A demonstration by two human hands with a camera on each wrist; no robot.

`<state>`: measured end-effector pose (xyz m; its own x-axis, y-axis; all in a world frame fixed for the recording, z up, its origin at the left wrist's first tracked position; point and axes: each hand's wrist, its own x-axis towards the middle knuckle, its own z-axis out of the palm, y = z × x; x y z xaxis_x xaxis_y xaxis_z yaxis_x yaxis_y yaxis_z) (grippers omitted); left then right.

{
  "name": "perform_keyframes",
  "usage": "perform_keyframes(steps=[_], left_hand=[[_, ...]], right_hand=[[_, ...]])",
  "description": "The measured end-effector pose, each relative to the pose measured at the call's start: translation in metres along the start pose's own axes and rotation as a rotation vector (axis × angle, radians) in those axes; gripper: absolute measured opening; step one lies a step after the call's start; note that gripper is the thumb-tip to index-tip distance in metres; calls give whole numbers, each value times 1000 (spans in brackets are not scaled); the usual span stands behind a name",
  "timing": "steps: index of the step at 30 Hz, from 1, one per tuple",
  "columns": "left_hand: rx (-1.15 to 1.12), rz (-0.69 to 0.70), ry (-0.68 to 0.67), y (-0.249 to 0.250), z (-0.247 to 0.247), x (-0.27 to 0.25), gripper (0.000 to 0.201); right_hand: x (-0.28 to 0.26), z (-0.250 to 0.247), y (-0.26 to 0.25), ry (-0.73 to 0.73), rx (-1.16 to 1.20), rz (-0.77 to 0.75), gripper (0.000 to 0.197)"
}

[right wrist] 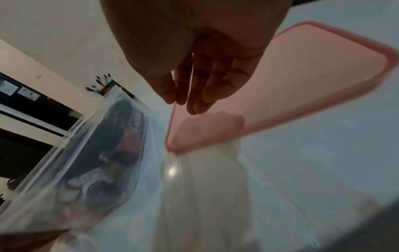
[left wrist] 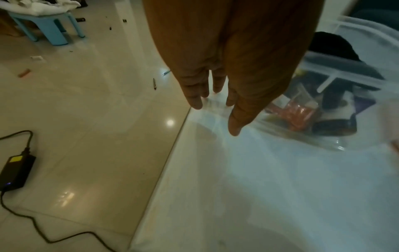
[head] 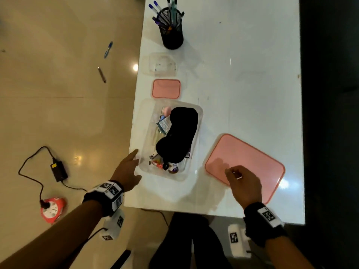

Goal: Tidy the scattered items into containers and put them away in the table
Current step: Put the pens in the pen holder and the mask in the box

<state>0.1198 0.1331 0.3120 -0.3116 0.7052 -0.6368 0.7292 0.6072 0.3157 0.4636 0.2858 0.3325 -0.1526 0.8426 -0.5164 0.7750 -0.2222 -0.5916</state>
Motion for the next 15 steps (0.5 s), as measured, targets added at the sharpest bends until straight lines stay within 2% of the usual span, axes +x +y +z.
perform_keyframes(steps=[4, 9, 12, 15], left_hand=[[25, 4, -21, -9, 21, -14, 90], [22, 62, -81, -16, 27, -11, 99], [-93, 114, -112, -31, 14, -8, 88], [-275, 139, -100, -48, -7, -7, 59]], right_hand=[[-50, 29, 19, -115, 55, 73, 13], [-84, 74, 7, -314, 10, 22, 11], [-95, 107, -21, -410, -67, -42, 12], [-105, 146, -61, -491, -162, -124, 14]])
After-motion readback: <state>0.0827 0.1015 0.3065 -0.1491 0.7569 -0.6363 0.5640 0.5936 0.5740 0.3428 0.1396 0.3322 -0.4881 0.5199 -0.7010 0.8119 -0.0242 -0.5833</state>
